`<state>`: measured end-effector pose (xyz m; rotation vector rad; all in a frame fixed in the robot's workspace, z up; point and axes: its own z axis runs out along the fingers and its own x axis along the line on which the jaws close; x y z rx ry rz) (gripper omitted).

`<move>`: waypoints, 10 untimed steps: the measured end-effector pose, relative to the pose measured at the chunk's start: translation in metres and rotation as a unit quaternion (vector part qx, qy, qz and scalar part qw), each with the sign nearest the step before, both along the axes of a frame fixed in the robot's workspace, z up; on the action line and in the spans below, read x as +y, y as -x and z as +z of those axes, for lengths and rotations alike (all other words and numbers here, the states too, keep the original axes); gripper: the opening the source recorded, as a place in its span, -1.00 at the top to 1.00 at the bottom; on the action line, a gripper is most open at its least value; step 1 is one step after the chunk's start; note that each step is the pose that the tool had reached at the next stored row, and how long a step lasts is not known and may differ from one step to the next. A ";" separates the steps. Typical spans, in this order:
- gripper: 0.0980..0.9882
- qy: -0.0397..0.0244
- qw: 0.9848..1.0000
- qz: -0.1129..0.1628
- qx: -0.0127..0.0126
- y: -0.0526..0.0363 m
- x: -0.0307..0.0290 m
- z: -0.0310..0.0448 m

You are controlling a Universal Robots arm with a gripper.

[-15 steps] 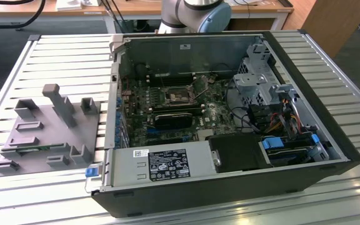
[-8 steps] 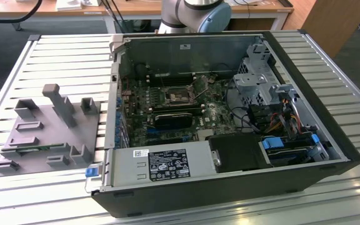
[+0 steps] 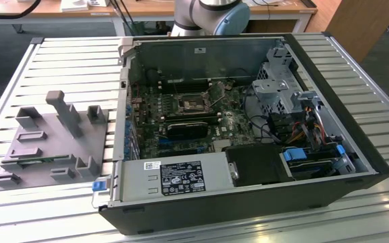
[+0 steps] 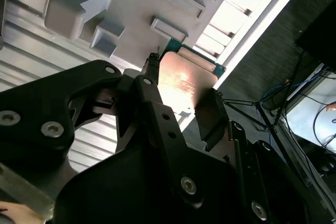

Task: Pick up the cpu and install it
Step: 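Pick up the cpu and move it towards the insertion slot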

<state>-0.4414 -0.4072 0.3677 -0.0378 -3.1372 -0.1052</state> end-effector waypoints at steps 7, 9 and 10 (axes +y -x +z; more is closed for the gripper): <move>0.04 0.000 1.000 0.000 0.000 0.0000 0.0006 0.0157; 0.04 0.000 1.000 0.000 0.000 0.0000 0.0007 0.0200; 0.04 0.000 1.000 0.000 0.000 0.0000 0.0008 0.0223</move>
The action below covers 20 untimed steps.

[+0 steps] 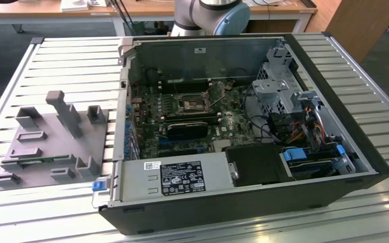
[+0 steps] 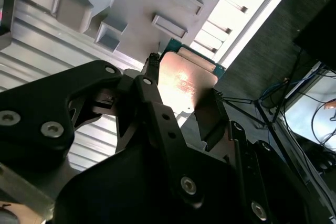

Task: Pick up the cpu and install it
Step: 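Pick up the cpu and move it towards the insertion slot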

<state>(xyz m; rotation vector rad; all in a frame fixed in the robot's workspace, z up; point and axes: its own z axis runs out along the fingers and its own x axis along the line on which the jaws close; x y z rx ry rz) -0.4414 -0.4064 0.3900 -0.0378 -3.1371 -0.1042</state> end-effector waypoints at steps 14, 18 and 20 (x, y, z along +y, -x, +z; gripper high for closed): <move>0.04 0.000 1.000 0.000 0.000 -0.0010 0.0001 0.0193; 0.04 0.000 1.000 0.000 0.000 -0.0096 0.0000 0.0192; 0.04 0.000 1.000 0.000 0.000 -0.0146 0.0000 0.0192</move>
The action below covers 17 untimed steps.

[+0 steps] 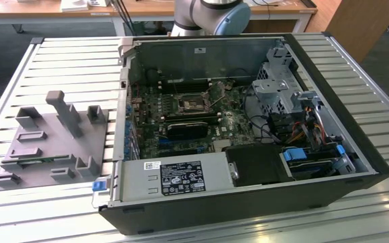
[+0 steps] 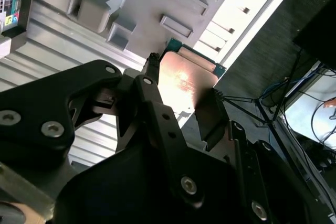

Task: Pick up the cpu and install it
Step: 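Pick up the cpu and move it towards the insertion slot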

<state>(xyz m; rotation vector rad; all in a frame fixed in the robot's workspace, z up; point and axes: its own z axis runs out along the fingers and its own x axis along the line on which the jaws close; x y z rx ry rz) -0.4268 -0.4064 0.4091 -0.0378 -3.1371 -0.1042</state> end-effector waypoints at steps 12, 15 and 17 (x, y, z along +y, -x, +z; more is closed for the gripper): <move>0.04 0.000 1.000 0.000 0.000 -0.0303 0.0000 -0.0002; 0.04 0.000 1.000 0.000 0.000 -0.0376 0.0004 -0.0003; 0.04 0.000 1.000 0.001 0.000 -0.0425 0.0007 -0.0004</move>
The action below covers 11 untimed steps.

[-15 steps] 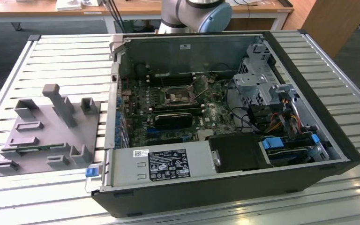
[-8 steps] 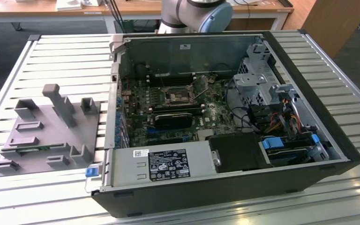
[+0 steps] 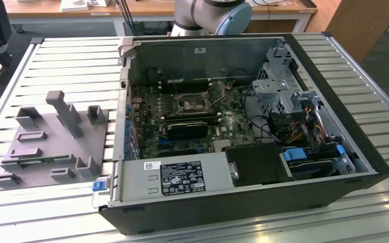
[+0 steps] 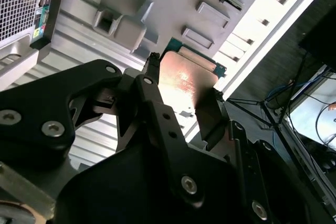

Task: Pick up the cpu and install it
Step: 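Pick up the cpu and move it towards the insertion slot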

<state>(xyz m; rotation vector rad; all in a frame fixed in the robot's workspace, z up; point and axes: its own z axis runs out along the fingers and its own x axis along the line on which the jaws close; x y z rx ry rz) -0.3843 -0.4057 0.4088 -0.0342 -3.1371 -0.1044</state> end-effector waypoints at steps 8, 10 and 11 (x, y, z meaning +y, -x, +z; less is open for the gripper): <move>0.04 0.000 1.000 0.005 0.000 -0.0228 0.0004 -0.0006; 0.04 0.000 1.000 0.006 0.000 -0.0308 0.0004 -0.0006; 0.04 0.000 1.000 0.006 0.000 -0.0348 0.0004 -0.0006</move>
